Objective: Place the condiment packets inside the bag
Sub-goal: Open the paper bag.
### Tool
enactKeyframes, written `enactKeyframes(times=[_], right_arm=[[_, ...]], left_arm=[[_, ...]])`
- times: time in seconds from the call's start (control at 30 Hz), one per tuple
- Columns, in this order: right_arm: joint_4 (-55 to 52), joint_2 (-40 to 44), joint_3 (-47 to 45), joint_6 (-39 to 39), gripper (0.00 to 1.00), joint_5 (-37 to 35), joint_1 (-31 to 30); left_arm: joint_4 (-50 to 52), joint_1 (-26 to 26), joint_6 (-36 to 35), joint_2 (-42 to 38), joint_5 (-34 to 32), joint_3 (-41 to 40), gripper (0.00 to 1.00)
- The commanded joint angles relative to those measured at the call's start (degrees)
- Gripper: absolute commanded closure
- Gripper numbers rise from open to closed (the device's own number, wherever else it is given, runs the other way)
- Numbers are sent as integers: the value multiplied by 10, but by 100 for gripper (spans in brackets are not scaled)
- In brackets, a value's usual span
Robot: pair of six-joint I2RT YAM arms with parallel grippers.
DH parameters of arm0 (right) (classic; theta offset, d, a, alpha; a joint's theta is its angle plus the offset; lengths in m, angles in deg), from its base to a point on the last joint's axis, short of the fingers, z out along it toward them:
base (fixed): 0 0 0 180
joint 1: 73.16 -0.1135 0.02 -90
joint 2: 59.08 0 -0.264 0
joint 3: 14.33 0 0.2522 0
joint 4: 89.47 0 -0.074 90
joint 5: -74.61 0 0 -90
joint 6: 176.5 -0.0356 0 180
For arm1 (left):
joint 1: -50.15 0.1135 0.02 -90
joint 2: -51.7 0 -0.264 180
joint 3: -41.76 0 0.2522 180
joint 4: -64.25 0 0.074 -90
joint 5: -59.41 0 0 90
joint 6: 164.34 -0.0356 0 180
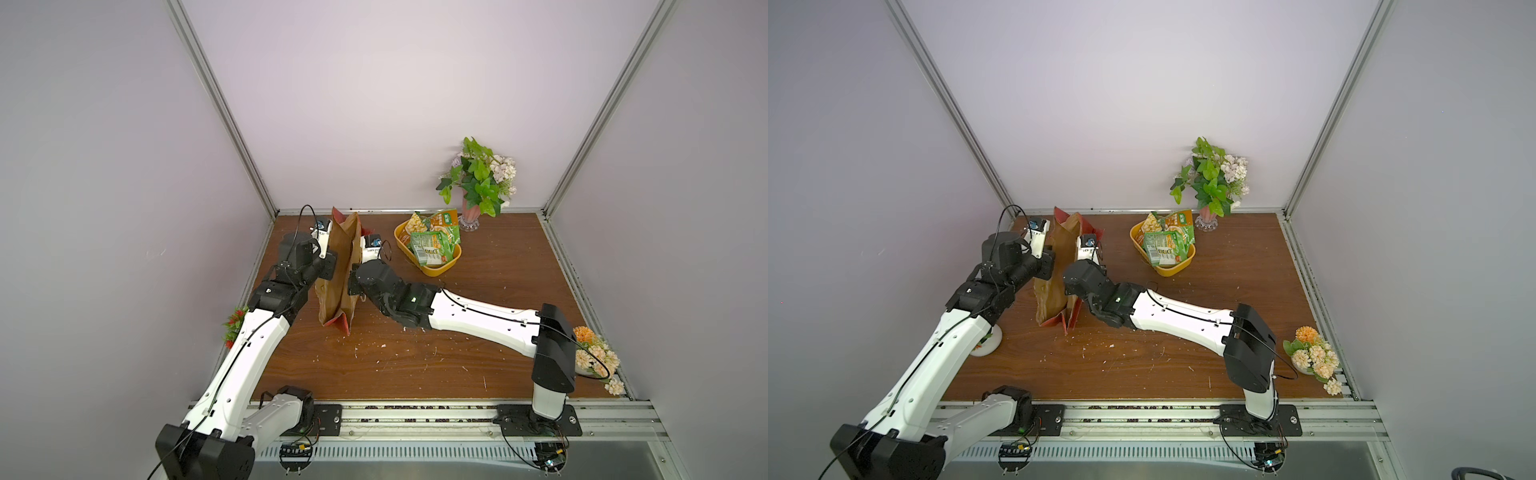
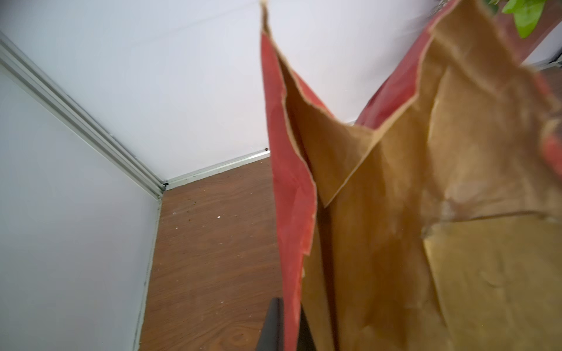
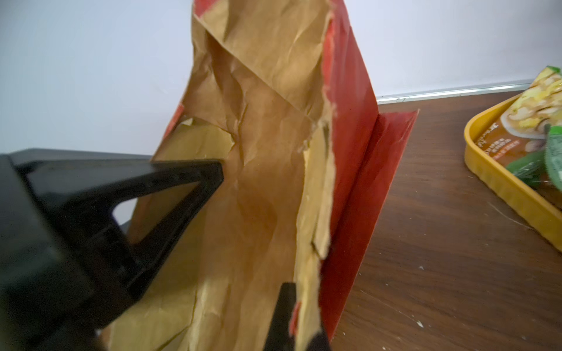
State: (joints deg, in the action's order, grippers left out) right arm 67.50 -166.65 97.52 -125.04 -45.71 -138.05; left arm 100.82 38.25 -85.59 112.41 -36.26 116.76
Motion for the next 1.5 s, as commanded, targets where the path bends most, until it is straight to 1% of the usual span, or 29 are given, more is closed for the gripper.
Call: enactKeyframes(times=[0.0, 0.2, 0.37, 0.57, 0.73, 0.8, 0.9, 1.0, 1.1, 1.23, 1.37, 1.43, 1.47], right_arm=[[-145, -18, 76, 31, 100, -4, 8], [-295, -67, 214, 57, 100, -23, 11], [-374, -80, 276, 65, 100, -24, 22], [-408, -65, 285, 69, 100, -22, 28], [-424, -53, 282, 75, 100, -15, 28], [-435, -47, 280, 75, 100, -14, 28], [-450, -31, 266, 81, 100, -18, 28], [-460, -13, 245, 89, 100, -23, 28], [-467, -2, 229, 94, 100, -24, 28], [-469, 0, 218, 98, 100, -22, 29], [-469, -3, 218, 101, 100, -19, 29], [-469, -9, 228, 105, 100, -16, 29], [-469, -13, 235, 106, 100, -13, 30]], left_arm=[[4, -6, -28, -1, -44, 21, 99], [32, -6, -70, -9, -64, 52, 99], [45, -5, -130, -19, -96, 70, 99], [58, -7, -197, -16, -141, 82, 99], [57, -6, -215, -15, -150, 73, 99], [52, -7, -229, -13, -157, 61, 99], [21, -7, -262, -12, -194, 27, 99], [-3, -7, -292, -18, -214, 3, 99], [-3, -6, -300, -16, -220, 7, 99], [8, -17, -284, -16, -211, 31, 99], [22, -63, -274, -18, -233, 36, 99], [36, -79, -250, -19, -222, 45, 99], [51, -80, -228, -17, -201, 56, 97]])
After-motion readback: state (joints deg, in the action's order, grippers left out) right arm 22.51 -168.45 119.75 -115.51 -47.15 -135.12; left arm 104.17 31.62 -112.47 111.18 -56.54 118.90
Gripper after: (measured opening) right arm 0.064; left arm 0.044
